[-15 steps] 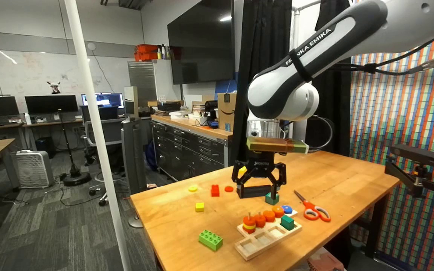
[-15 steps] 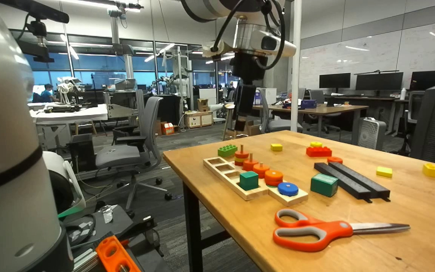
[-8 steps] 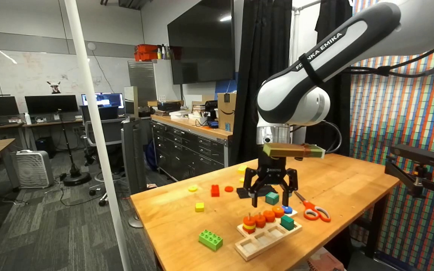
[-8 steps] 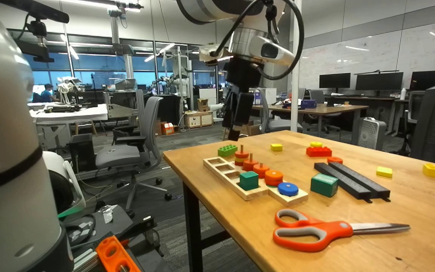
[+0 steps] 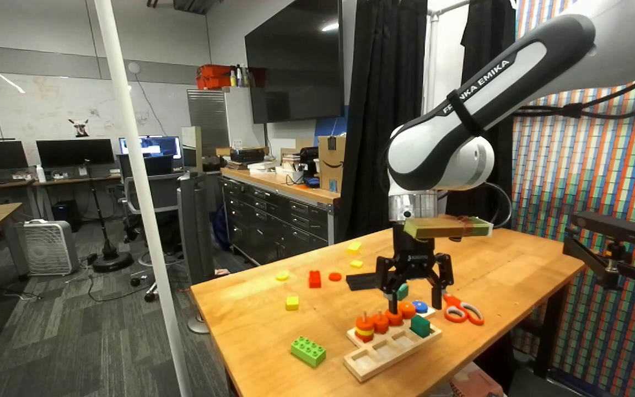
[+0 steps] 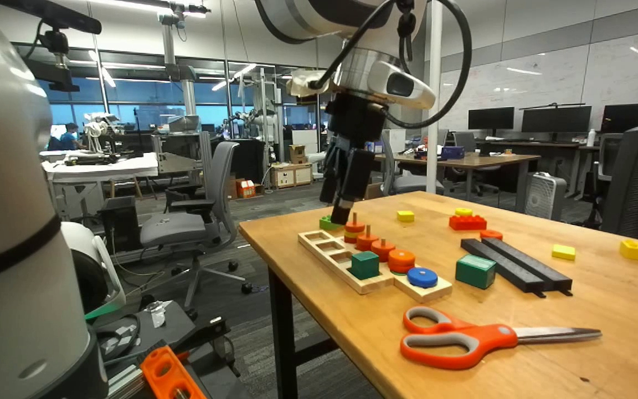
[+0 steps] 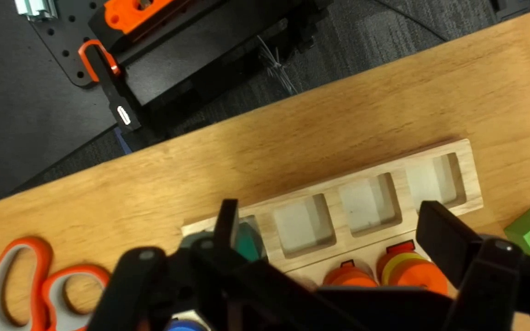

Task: Move the green block on the wooden pallet to the right

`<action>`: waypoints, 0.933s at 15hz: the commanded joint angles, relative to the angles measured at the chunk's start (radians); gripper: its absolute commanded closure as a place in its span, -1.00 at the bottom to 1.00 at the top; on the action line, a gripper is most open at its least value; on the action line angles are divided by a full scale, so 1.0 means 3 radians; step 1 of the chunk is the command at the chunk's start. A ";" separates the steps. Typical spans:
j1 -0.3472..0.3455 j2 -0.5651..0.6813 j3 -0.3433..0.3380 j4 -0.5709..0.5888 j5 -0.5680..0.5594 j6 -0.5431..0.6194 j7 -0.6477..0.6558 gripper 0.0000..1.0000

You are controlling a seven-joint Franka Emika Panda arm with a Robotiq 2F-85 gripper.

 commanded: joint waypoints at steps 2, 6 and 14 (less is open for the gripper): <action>-0.0070 0.0096 -0.0030 -0.0058 -0.0119 0.0169 -0.0078 -1.00; -0.0097 0.0218 -0.0099 -0.0085 -0.0116 0.0323 -0.0240 -1.00; -0.0138 0.0414 -0.0241 -0.0169 -0.0108 0.0789 -0.0578 -1.00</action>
